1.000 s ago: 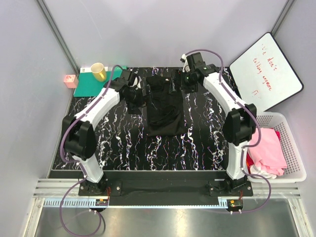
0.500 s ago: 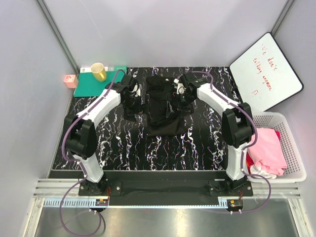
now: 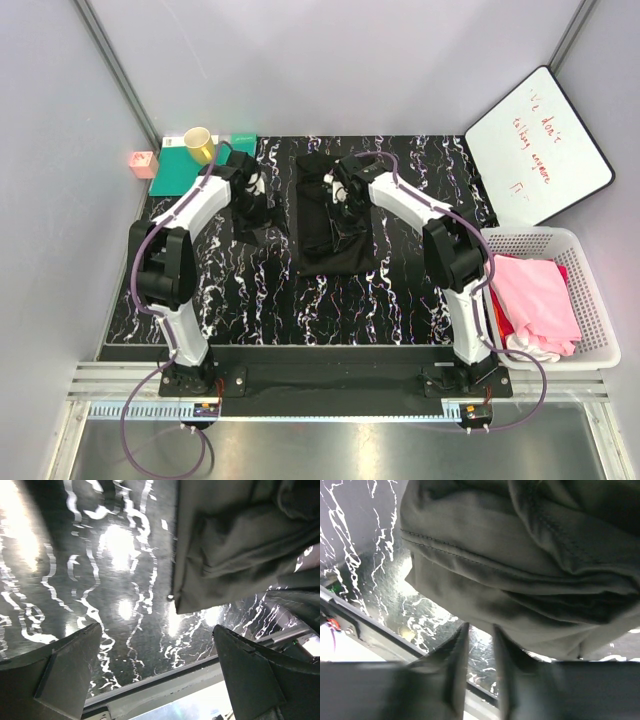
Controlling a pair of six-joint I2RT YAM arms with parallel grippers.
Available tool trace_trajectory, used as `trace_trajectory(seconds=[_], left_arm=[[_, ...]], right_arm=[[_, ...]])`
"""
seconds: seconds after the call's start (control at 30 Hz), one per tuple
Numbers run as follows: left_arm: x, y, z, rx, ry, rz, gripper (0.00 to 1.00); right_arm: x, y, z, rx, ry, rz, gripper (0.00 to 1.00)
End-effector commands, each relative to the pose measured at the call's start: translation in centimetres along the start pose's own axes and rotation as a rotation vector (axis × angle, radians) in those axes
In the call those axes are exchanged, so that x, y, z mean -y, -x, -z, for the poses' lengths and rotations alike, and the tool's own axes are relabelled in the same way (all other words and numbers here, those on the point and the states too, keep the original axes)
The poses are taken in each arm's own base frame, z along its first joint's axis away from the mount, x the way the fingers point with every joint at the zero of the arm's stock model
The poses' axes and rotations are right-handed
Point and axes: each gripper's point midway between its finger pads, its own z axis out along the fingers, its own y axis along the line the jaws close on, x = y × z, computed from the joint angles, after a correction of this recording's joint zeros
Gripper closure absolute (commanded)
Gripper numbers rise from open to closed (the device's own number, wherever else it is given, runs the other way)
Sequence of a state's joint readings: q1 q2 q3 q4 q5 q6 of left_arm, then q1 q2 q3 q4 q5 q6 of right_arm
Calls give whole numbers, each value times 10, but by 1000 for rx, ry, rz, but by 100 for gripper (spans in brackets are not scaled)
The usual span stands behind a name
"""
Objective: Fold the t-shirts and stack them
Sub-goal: Fold the folded rectangular tshirt in 1/3 of the way
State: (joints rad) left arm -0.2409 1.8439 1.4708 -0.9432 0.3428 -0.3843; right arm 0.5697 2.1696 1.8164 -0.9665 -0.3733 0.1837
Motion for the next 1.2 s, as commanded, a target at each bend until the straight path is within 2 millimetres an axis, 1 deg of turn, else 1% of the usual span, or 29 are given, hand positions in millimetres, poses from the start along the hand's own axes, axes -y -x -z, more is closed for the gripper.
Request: trace_trajectory(seconds=[0.0, 0.03, 0.1, 0.23, 0.3, 0.33, 0.4, 0.43, 0.5, 0.53, 0.57, 0.6, 0.63, 0.67, 0.7, 0.73, 0.77, 0.8, 0.83, 0.87, 0.9, 0.93, 0.97, 1.0, 1.03, 1.07, 1.1, 1.13, 1.17], left_arm=[[-8, 18, 10, 37, -20, -1, 1], [-9, 18, 11, 38, -17, -1, 1], [-14, 20, 12, 41, -13, 7, 1], [-19, 20, 12, 37, -9, 14, 1], [-21, 21, 12, 38, -6, 17, 1], [-21, 19, 12, 35, -4, 18, 1], [-24, 20, 12, 36, -1, 22, 1], [-24, 19, 12, 33, 0, 23, 1], [-28, 19, 11, 33, 6, 27, 1], [-29, 18, 11, 29, 8, 28, 1], [-30, 18, 11, 32, 9, 29, 1], [-32, 17, 12, 33, 13, 32, 1], [-34, 15, 11, 27, 15, 35, 1], [-34, 14, 13, 32, 17, 33, 1], [-35, 13, 13, 30, 19, 33, 1], [-36, 11, 13, 27, 19, 34, 1], [-37, 10, 14, 28, 22, 32, 1], [-37, 8, 14, 27, 22, 30, 1], [-39, 5, 12, 19, 25, 28, 1], [-39, 4, 11, 14, 26, 28, 1], [-41, 3, 11, 11, 30, 28, 1], [-41, 1, 9, 4, 28, 29, 1], [-42, -1, 9, 0, 29, 29, 1], [-41, -1, 8, -1, 25, 28, 1], [-42, -2, 7, -4, 22, 22, 1], [-41, -3, 7, -8, 18, 20, 1], [-40, -2, 7, -7, 10, 16, 1], [-40, -2, 6, -11, 8, 12, 1], [-40, -2, 4, -14, 6, 12, 1]], right_arm=[[-4, 16, 14, 50, -4, 9, 93], [-4, 16, 11, 43, -4, 7, 97], [-6, 18, 11, 46, 3, 3, 100], [-2, 20, -2, 24, 4, -3, 100], [-1, 22, -5, 20, 6, 4, 100], [2, 21, -11, 2, 2, 0, 100], [2, 27, -13, 11, -5, 4, 100], [6, 27, -19, 1, -13, -2, 100], [8, 38, -21, 22, -31, -5, 100], [13, 39, -30, 11, -46, -9, 100], [12, 51, -28, 40, -50, 1, 100], [18, 58, -28, 59, -90, 3, 100], [23, 63, -35, 65, -112, 3, 100], [20, 81, -26, 122, -123, 14, 100], [25, 93, -22, 161, -166, 19, 100], [30, 101, -23, 181, -186, 17, 100], [25, 122, -9, 253, -190, 16, 100], [31, 133, -3, 295, -231, 3, 100], [42, 141, -4, 316, -260, -19, 100], [40, 158, 12, 385, -270, -31, 100], [48, 166, 19, 424, -315, -52, 100], [51, 171, 22, 445, -326, -63, 100], [53, 180, 36, 488, -326, -80, 100], [54, 183, 44, 508, -332, -88, 100], [49, 187, 59, 539, -323, -84, 100], [52, 184, 62, 534, -327, -87, 100], [50, 182, 67, 532, -318, -83, 100], [42, 180, 82, 549, -301, -76, 100], [46, 168, 74, 502, -302, -68, 100]])
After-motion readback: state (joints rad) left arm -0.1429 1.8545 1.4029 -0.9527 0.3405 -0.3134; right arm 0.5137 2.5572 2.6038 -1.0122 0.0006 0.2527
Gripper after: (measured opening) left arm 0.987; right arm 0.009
